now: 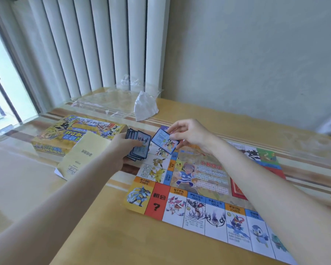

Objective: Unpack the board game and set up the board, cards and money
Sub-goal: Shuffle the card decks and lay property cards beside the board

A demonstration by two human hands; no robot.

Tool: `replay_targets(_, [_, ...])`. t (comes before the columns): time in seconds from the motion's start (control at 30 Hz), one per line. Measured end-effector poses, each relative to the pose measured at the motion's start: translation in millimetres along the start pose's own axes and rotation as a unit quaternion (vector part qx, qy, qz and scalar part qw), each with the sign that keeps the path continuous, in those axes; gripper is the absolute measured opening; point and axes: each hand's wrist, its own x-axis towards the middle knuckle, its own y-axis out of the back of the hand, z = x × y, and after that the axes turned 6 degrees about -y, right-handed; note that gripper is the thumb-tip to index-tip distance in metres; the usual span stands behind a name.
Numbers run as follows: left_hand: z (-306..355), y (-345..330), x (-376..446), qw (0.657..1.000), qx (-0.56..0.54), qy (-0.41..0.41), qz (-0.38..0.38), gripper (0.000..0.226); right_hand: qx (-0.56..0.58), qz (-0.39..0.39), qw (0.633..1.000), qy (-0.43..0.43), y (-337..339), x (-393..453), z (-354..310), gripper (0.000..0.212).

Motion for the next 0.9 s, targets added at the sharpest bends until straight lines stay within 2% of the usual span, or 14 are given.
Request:
replay_targets(0.17, [-0.3, 5.9, 6.6, 0.999, 0.032, -0.031, 0.032, 0.016, -0.044, 0.024, 0.998, -0.026, -12.9, 20.3, -0.2, 0.012])
replay_targets(0.23, [1.6, 12.1, 11.1, 0.998, 0.031, -0.031, 0.051, 0.009, -0.055, 0.042, 0.997, -0.036, -19.6, 28.9, -1.0, 0.01])
replay_targets(0.33, [4.4, 19.6, 16.4, 0.997, 0.024, -0.031, 0.073, 0.02, -0.045, 0.057, 0.996, -0.046, -33.1, 39.2, -4.3, 0.008])
replay_targets(0.63, [6.0, 20.9, 17.0, 0.992, 0.037, -0.061, 0.106, 0.024, -0.095, 0.079, 0.991, -0.05, -64.5, 46.1, -13.6, 0.011])
replay_targets(0.77, [4.3, 17.2, 16.4, 0.994, 0.033, -0.075, 0.071, 0.02, -0.096, 0.091, 0.99, -0.055, -72.3, 48.3, -9.6, 0.008])
replay_targets(0.9, [1.2, 14.3, 16.6, 0.997, 0.01, -0.061, 0.053, 0.019, -0.167, 0.109, 0.98, -0.006, -77.7, 48.3, -9.8, 0.008])
